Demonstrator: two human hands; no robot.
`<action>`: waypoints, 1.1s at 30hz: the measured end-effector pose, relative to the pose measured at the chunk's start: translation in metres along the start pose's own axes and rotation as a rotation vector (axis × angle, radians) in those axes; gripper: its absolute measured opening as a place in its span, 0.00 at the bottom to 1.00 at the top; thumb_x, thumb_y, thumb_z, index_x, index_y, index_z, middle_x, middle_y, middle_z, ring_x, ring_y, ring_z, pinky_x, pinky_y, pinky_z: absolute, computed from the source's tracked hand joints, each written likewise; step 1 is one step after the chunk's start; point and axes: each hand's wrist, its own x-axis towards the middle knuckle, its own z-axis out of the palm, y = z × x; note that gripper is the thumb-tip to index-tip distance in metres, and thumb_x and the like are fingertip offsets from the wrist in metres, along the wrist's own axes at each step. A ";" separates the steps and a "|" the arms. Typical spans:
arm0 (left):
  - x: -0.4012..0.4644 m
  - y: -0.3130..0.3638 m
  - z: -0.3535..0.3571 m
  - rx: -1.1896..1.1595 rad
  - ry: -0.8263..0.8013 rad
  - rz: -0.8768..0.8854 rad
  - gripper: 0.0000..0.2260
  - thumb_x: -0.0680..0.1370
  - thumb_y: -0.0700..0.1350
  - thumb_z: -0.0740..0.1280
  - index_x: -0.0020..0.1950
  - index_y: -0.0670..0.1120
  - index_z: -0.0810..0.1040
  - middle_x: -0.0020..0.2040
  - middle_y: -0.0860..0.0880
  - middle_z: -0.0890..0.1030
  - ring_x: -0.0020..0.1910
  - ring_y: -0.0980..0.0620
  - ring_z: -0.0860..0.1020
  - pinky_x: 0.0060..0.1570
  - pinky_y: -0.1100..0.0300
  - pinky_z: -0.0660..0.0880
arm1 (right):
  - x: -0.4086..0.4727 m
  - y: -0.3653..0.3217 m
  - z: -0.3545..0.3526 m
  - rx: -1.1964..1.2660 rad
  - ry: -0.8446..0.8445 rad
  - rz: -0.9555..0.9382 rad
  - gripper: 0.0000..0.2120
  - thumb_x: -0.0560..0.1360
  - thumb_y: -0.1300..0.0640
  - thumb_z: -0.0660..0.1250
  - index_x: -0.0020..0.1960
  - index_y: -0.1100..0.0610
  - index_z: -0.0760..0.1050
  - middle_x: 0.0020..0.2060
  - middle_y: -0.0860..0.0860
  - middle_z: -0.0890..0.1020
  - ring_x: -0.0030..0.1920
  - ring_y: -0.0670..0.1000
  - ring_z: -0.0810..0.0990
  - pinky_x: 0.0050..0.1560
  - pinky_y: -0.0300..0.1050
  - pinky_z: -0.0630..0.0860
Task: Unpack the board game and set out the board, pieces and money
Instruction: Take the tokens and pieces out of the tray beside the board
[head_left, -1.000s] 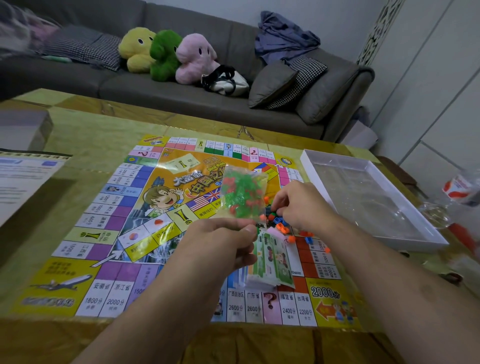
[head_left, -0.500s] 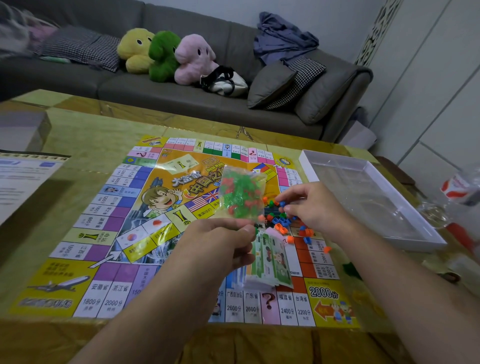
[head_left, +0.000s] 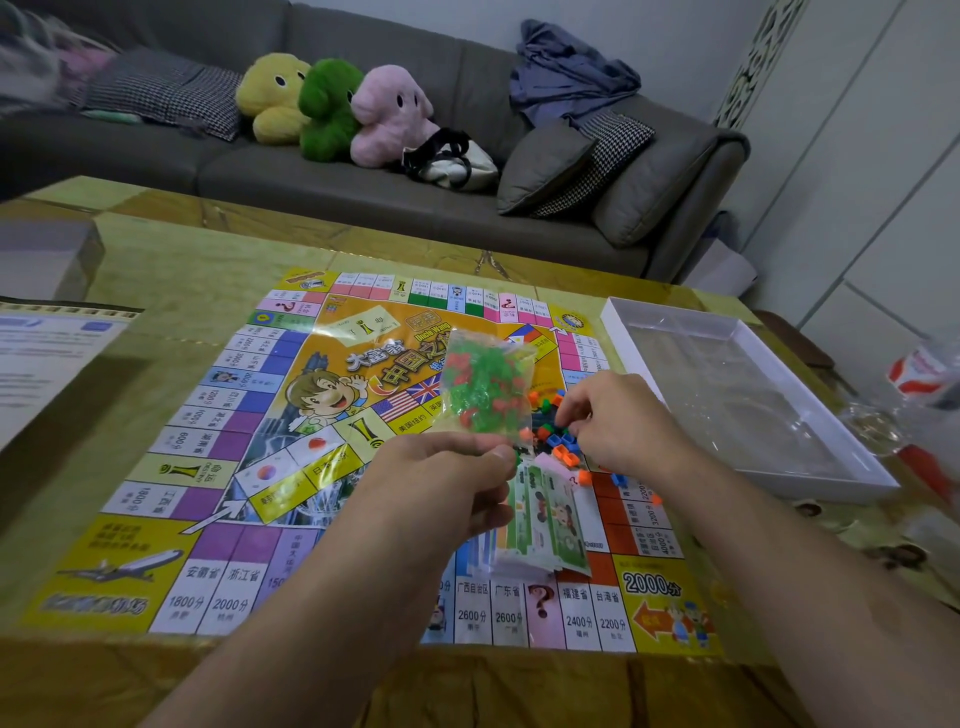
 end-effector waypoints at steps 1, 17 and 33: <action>0.000 0.000 0.000 0.003 -0.002 0.001 0.02 0.77 0.35 0.73 0.46 0.38 0.85 0.45 0.38 0.82 0.42 0.45 0.82 0.42 0.57 0.81 | -0.001 -0.001 -0.001 -0.003 -0.014 -0.006 0.13 0.79 0.65 0.71 0.51 0.47 0.88 0.45 0.44 0.80 0.49 0.48 0.80 0.51 0.48 0.82; 0.002 -0.002 -0.001 -0.009 0.009 0.009 0.02 0.77 0.37 0.74 0.46 0.39 0.86 0.43 0.38 0.81 0.38 0.47 0.81 0.37 0.61 0.81 | 0.004 -0.013 0.009 0.094 -0.003 -0.084 0.13 0.75 0.67 0.71 0.47 0.49 0.86 0.45 0.48 0.85 0.43 0.47 0.83 0.42 0.44 0.83; 0.002 -0.007 -0.001 0.011 -0.002 0.005 0.02 0.77 0.36 0.74 0.47 0.39 0.86 0.42 0.40 0.84 0.42 0.46 0.84 0.41 0.59 0.81 | 0.004 -0.019 0.003 0.023 -0.060 -0.105 0.08 0.77 0.64 0.74 0.49 0.52 0.88 0.51 0.51 0.86 0.48 0.51 0.82 0.48 0.46 0.82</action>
